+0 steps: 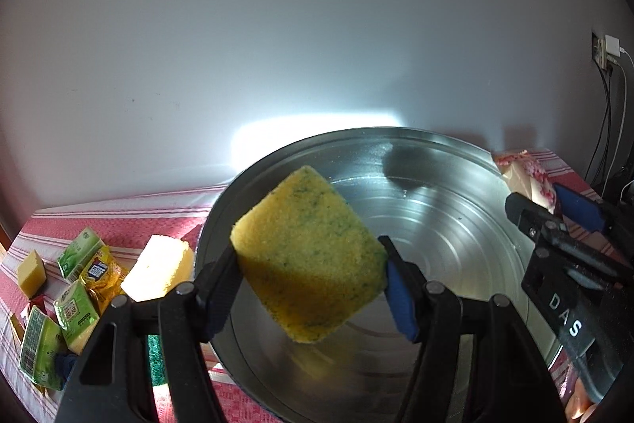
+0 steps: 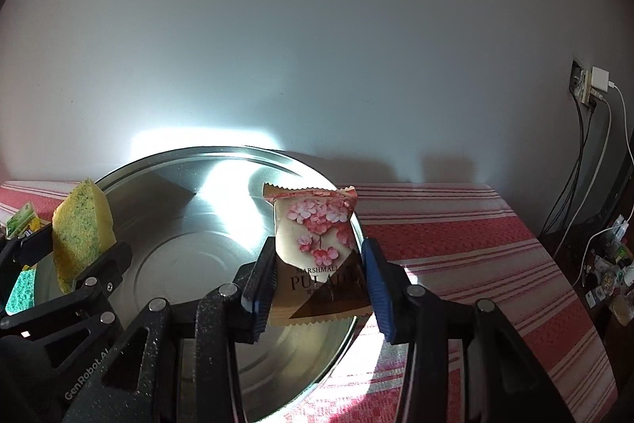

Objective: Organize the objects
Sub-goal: 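Open the left tool to drop the sponge while the right tool drops the snack pack into the tin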

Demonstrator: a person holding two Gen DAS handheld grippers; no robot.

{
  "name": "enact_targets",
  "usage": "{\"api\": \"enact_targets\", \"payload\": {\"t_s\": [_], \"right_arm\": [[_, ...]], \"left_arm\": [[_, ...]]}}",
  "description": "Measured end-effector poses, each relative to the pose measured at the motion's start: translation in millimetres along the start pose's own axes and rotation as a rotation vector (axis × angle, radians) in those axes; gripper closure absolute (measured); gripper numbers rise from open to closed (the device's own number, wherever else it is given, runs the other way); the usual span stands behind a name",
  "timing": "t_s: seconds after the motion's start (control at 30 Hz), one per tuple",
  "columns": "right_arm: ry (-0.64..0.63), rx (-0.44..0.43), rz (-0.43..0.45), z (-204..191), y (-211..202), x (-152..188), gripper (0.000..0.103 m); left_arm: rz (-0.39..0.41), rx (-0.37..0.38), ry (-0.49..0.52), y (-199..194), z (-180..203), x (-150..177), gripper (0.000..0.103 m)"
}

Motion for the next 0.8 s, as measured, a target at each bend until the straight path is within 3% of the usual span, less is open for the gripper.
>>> {"api": "enact_targets", "payload": {"t_s": [0.23,0.33,0.4,0.47,0.57,0.8], "right_arm": [[0.048,-0.219,-0.029,0.3,11.0,2.2,0.053],[0.105,-0.245,-0.015,9.3,7.0,1.5,0.038],[0.150,-0.239,0.038,18.8,-3.6,-0.1,0.037],[0.187,-0.213,0.104,27.8,-16.3,-1.2,0.037],[0.224,-0.165,0.151,35.3,-25.6,-1.8,0.037],[0.242,-0.139,0.164,34.5,-28.5,0.0,0.037]], "left_arm": [[-0.006,-0.016,-0.013,5.9,-3.1,1.8,0.036],[-0.001,-0.017,-0.030,2.1,-6.7,1.3,0.027],[0.018,-0.015,-0.034,-5.2,-8.6,-0.5,0.009],[0.056,-0.023,-0.041,-15.2,-11.8,-2.6,0.001],[0.111,-0.040,-0.064,-32.8,-21.9,-5.5,0.001],[0.196,-0.087,-0.171,-65.2,-67.7,0.5,0.000]]}}
Point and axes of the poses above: each gripper's, at about its wrist camera, not at the fingertips, and y roughly the way its jaws point, z to its right, x to its underside, the point moved 1 cm from there along y, roughly the way its jaws point, and after that the axes turned 5 degrees about -z, right-handed, at the moved point
